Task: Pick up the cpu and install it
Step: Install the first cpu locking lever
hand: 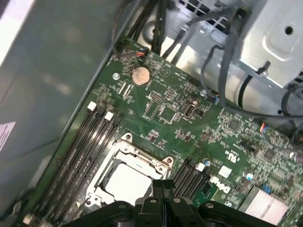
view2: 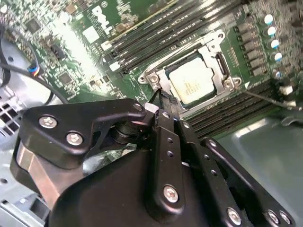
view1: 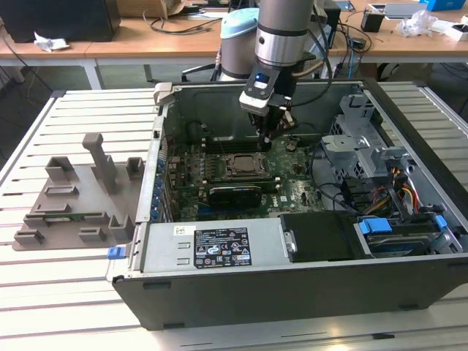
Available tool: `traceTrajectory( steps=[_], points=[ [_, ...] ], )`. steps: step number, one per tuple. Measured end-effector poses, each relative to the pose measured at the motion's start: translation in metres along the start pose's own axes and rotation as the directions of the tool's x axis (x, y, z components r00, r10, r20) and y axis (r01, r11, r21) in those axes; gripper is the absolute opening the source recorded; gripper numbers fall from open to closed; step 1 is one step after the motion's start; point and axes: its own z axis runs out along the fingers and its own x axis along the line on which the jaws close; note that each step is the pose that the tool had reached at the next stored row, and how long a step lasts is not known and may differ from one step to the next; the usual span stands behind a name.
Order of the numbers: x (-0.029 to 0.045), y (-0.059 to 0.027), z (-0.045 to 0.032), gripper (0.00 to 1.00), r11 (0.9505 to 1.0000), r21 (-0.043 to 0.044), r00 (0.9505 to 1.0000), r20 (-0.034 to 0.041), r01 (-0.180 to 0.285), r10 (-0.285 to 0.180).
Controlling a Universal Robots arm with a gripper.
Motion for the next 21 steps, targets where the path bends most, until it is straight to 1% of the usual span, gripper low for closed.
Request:
traceTrajectory(
  steps=[1, 2, 5, 6, 7, 9, 10, 11, 13, 14, 16, 18, 19, 21],
  points=[
    [0.0000, 0.0000, 0.0000, 0.11, 0.9994, -0.0013, 0.9994, 0.0028, 0.034, -0.034],
    [0.0000, 0.0000, 0.0000, 0.11, 0.9985, -0.0020, 0.9985, 0.0045, 0.054, -0.054],
    [0.0000, 0.0000, 0.0000, 0.11, 0.9930, -0.0040, 0.9930, 0.0099, 0.118, -0.118],
    [0.0000, 0.0000, 0.0000, 0.11, 0.9865, -0.0052, 0.9865, 0.0139, 0.163, -0.163],
    [0.0000, 0.0000, 0.0000, 0.11, 0.9807, -0.0060, 0.9806, 0.0167, 0.196, -0.195],
    [0.0000, 0.0000, 0.0000, 0.11, 0.9744, -0.0066, 0.9743, 0.0193, 0.225, -0.224],
    [0.0000, 0.0000, 0.0000, 0.11, 0.9695, -0.0070, 0.9693, 0.0211, 0.245, -0.245],
    [0.0000, 0.0000, 0.0000, 0.11, 0.9655, -0.0072, 0.9654, 0.0225, 0.260, -0.260],
    [0.0000, 0.0000, 0.0000, 0.11, 0.9505, -0.0080, 0.9503, 0.0272, 0.311, -0.310],
    [0.0000, 0.0000, 0.0000, 0.11, 0.9450, -0.0081, 0.9447, 0.0288, 0.327, -0.327],
    [0.0000, 0.0000, 0.0000, 0.11, 0.9358, -0.0084, 0.9355, 0.0311, 0.352, -0.352],
    [0.0000, 0.0000, 0.0000, 0.11, 0.9238, -0.0086, 0.9234, 0.0340, 0.383, -0.382],
    [0.0000, 0.0000, 0.0000, 0.11, 0.9188, -0.0087, 0.9183, 0.0352, 0.395, -0.394],
    [0.0000, 0.0000, 0.0000, 0.11, 0.9006, -0.0087, 0.9001, 0.0392, 0.434, -0.434]
  ],
)
